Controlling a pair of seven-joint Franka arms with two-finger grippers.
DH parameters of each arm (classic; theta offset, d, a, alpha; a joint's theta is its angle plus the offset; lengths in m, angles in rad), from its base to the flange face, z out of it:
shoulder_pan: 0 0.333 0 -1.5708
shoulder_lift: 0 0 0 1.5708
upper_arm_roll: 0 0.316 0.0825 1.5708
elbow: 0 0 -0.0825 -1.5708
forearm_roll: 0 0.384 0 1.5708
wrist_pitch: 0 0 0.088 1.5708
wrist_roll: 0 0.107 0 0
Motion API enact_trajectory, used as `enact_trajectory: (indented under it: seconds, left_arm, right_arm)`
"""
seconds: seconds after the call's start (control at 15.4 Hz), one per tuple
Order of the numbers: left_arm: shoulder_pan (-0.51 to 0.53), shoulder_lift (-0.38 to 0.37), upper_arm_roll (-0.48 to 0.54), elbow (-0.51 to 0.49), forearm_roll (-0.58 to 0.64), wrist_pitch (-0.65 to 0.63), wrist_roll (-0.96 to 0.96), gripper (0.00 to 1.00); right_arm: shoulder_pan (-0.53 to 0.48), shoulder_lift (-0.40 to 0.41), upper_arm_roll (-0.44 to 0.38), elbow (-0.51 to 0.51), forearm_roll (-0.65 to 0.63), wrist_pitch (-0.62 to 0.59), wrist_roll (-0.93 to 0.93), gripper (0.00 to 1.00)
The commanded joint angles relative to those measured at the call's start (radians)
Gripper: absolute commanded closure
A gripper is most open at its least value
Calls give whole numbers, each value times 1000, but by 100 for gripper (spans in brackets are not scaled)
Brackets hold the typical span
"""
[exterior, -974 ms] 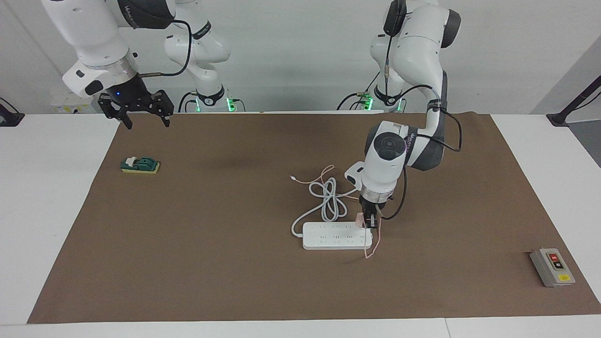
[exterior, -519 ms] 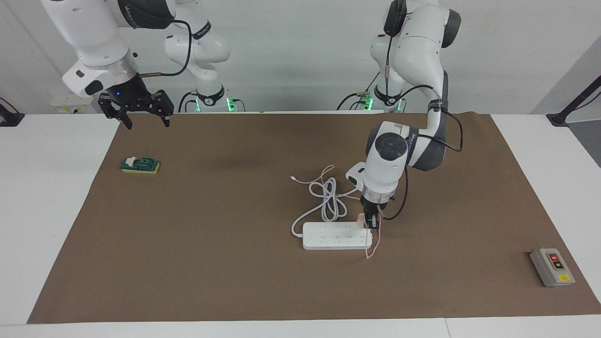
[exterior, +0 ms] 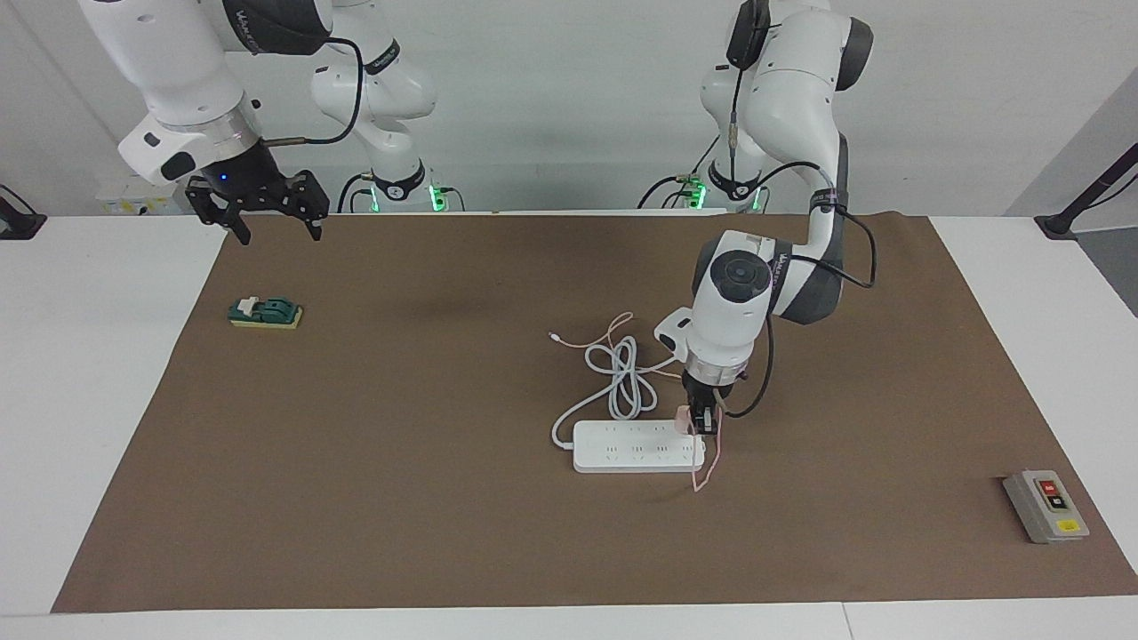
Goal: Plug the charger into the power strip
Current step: 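Press the charger down into the socket with the left gripper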
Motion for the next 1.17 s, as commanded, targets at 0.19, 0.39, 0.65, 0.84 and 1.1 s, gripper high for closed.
enact_trajectory:
  seconds: [0.19,0.39,0.65,0.84,1.1]
  left_arm:
    - [-21,-11,10,-32,19,18,-7,100]
    - [-19,-5,7,-25,10,13,-7,100]
    - [-19,8,5,-28,-8,25,-10,100]
    - [-18,11,7,-35,-10,50,-29,100]
    - [-16,12,7,-43,-8,64,-67,100]
  right_arm:
    - [-17,-14,13,-9,19,3,7,0]
    - [-17,-14,13,-9,19,4,7,0]
    - [-20,-13,11,-9,19,4,1,0]
    - [-19,-13,11,-9,19,4,3,0]
    - [-17,-14,11,-9,19,4,3,0]
